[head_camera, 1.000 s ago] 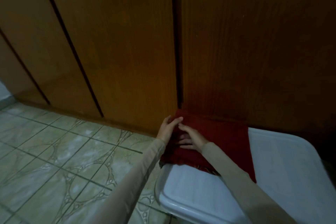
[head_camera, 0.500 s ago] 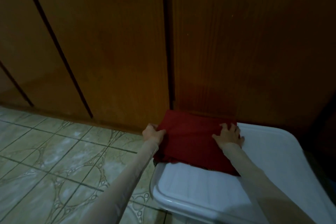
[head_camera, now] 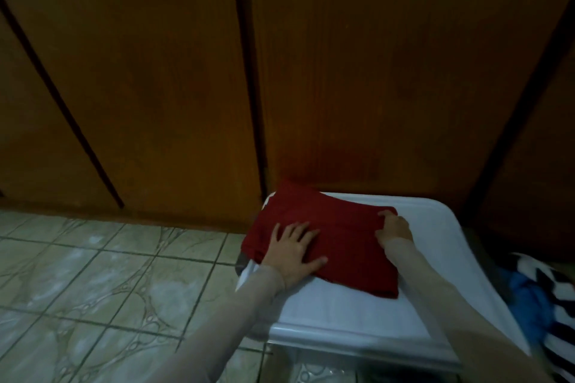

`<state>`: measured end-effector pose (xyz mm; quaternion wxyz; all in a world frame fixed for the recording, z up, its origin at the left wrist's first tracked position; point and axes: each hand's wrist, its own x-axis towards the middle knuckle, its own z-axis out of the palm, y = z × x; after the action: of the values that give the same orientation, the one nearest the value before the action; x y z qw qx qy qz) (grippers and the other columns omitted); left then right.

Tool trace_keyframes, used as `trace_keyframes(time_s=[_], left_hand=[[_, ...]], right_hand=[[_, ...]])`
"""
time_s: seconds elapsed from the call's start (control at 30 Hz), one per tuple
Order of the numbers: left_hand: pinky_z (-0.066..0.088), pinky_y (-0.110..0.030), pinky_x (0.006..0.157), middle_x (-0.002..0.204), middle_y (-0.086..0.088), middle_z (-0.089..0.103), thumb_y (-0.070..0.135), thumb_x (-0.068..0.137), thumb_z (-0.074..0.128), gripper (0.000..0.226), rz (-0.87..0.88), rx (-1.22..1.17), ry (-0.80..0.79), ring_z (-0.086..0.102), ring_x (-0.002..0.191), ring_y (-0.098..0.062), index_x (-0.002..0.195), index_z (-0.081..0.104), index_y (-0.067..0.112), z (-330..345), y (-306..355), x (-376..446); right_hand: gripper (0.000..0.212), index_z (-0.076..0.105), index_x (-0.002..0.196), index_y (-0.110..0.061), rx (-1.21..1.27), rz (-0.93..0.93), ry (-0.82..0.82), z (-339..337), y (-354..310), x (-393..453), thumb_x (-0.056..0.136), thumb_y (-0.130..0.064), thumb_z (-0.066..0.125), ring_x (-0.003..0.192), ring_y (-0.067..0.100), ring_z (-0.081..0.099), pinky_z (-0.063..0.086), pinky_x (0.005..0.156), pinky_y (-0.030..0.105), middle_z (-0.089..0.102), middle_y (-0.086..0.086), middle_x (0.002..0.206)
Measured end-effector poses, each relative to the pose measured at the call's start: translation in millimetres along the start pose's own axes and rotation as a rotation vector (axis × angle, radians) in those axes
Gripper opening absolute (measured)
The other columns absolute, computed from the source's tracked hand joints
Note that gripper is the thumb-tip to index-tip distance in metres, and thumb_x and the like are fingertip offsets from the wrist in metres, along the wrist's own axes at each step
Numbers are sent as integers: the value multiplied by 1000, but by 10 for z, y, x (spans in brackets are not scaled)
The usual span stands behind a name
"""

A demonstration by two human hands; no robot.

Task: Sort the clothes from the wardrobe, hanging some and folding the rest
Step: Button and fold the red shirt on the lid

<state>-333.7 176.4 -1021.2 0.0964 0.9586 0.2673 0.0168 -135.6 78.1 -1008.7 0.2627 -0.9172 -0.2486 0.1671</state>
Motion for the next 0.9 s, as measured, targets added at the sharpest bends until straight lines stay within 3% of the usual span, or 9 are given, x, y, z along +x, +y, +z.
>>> trace_keyframes(time_s=[0.1, 0.2, 0.27, 0.37, 0.5, 0.6, 0.67, 0.77, 0.9], left_hand=[[-15, -44, 115, 158, 8, 0, 87, 60, 23, 104, 147, -43, -103, -8, 144, -9, 150, 8, 35, 159, 166, 23], [-20, -47, 112, 158, 9, -6, 77, 76, 43, 91, 219, 1, -200, -14, 143, -7, 149, 4, 38, 155, 203, 171], [-19, -51, 109, 158, 9, -7, 64, 88, 40, 74, 228, 113, -231, -14, 144, -11, 148, 5, 40, 43, 161, 339], [-11, -56, 110, 159, 4, -5, 45, 98, 36, 59, 208, 374, -202, -11, 145, -18, 148, 7, 38, -170, 126, 538], [-11, -58, 110, 159, 1, 5, 14, 96, 40, 61, 79, 446, -204, -4, 146, -20, 149, 16, 34, -320, 265, 539], [-5, -52, 115, 153, -3, 27, 10, 94, 38, 50, -28, 214, -74, 15, 144, -20, 142, 37, 22, -260, 510, 408], [0, -43, 117, 154, -5, 25, 9, 94, 37, 51, -73, -38, -21, 18, 143, -18, 144, 33, 15, -111, 731, 290], [-2, -40, 117, 158, -5, 6, 16, 100, 27, 53, -116, -147, 5, 4, 146, -16, 150, 12, 11, 169, 1041, 147], [-8, -41, 116, 159, -5, -1, 29, 100, 12, 55, -149, -58, 26, -5, 146, -16, 151, 1, 11, 418, 1085, 123]], right_hand=[[60, 31, 143, -20, 8, 91, -14, -231, 251, -80, 90, -7, 56, 109, 37, 53, 49, 90, 38, 18, 21, 144], [74, 27, 145, -25, -67, 132, -76, -432, 482, -186, 84, -16, 67, 120, 37, 46, 43, 100, 38, 2, 20, 151], [74, 30, 144, -19, -153, 135, -145, -488, 551, -294, 82, -27, 70, 128, 33, 40, 37, 104, 35, 11, 20, 151], [71, 40, 135, -15, -398, 108, -260, -550, 520, -449, 77, -46, 68, 122, 24, 46, 42, 97, 32, 43, 9, 137], [76, 43, 132, -17, -697, 101, -409, -716, 273, -624, 73, -60, 65, 119, 22, 49, 37, 97, 33, 51, 3, 129], [55, 46, 130, -17, -749, -10, -212, -623, 150, -677, 86, -48, 57, 119, 22, 49, 33, 100, 35, 51, 3, 128], [43, 44, 133, -15, -614, -105, -49, -444, 136, -672, 94, -32, 48, 124, 23, 44, 32, 102, 37, 46, 6, 135], [49, 24, 147, -13, -378, -270, -83, -128, 137, -645, 100, -21, 35, 141, 19, 21, 24, 110, 34, 17, 2, 155], [50, 2, 150, -13, -410, -411, -179, 162, 227, -606, 103, -19, 19, 145, 11, -2, 5, 118, 33, -5, -1, 158]])
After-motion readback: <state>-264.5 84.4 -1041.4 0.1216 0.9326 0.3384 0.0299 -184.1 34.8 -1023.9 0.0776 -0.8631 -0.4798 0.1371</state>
